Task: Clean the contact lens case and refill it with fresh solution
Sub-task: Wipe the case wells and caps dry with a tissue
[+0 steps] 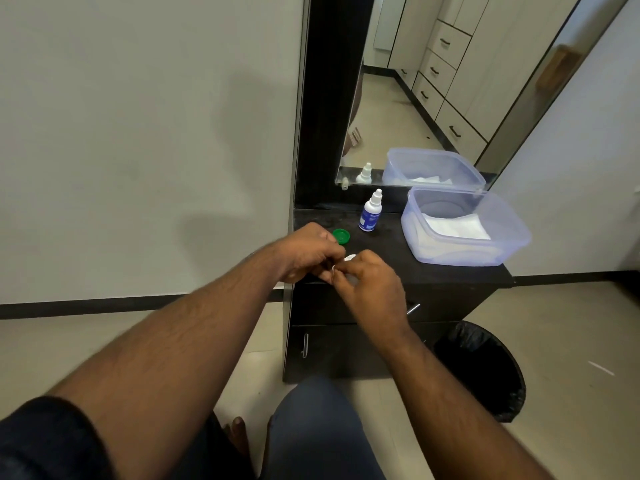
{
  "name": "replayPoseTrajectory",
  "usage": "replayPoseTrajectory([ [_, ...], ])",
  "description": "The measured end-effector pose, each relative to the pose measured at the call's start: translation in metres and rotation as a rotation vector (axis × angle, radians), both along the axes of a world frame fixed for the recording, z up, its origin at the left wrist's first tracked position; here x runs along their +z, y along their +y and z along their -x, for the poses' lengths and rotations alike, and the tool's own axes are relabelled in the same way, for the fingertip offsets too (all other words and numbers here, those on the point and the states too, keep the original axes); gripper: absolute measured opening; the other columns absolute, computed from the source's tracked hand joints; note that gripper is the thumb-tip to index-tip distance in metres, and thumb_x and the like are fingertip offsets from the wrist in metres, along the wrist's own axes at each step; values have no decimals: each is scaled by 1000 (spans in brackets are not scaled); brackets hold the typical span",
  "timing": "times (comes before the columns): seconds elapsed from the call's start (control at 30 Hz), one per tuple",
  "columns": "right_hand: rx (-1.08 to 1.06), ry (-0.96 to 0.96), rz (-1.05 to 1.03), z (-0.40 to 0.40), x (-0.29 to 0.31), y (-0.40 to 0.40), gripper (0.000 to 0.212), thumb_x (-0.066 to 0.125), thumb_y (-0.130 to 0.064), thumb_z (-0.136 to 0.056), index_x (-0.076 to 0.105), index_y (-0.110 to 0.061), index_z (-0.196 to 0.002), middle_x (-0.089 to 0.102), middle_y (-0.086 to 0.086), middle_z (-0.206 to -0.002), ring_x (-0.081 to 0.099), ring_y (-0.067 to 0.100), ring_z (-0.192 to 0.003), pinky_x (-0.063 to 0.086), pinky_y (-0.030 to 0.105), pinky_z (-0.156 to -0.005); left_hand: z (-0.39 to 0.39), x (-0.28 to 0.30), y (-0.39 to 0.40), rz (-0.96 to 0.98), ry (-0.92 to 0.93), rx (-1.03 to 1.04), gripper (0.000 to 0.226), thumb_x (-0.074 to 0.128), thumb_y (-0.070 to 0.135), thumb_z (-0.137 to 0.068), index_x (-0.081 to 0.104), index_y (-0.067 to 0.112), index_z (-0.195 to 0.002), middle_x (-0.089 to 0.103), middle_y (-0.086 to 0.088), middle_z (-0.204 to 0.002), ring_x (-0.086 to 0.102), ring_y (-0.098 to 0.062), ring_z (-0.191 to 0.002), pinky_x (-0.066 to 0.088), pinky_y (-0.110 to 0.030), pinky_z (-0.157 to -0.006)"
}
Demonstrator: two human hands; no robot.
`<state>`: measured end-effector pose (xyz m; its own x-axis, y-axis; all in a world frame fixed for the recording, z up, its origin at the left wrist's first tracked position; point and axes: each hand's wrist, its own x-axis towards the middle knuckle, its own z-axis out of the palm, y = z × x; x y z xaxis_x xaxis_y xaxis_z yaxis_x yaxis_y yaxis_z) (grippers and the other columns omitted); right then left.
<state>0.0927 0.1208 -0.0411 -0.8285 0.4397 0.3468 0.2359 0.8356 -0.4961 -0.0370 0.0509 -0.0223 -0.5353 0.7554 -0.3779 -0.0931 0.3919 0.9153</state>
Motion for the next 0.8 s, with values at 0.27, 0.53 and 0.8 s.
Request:
replayPoseTrajectory([
  [0.27, 158, -68, -185, 0, 2, 9, 25, 55, -36, -91, 71, -17, -94, 53, -2, -84, 48, 9, -70, 24, 11, -53, -1, 2, -2, 6, 2, -4, 35, 58, -6, -81, 54, 12, -51, 52, 1, -47, 55, -11, -45, 46, -21, -45],
  [0.53, 183, 8, -331, -17, -1, 19, 32, 47, -35, -85, 72, -17, -81, 60, 0, -77, 55, 14, -62, 37, 23, -46, -1, 1, -3, -12, -4, -3, 21, 62, -8, -79, 59, 4, -62, 60, -6, -54, 64, -16, -51, 52, -22, -49],
  [0.8, 180, -176, -331, -26, 11, 57, 15, 62, -26, -88, 74, -17, -89, 62, 1, -86, 61, 18, -72, 46, 29, -54, 2, -7, -1, -31, 22, 13, 19, 67, -7, -79, 68, 2, -62, 69, -13, -73, 70, -19, -63, 58, -29, -62],
])
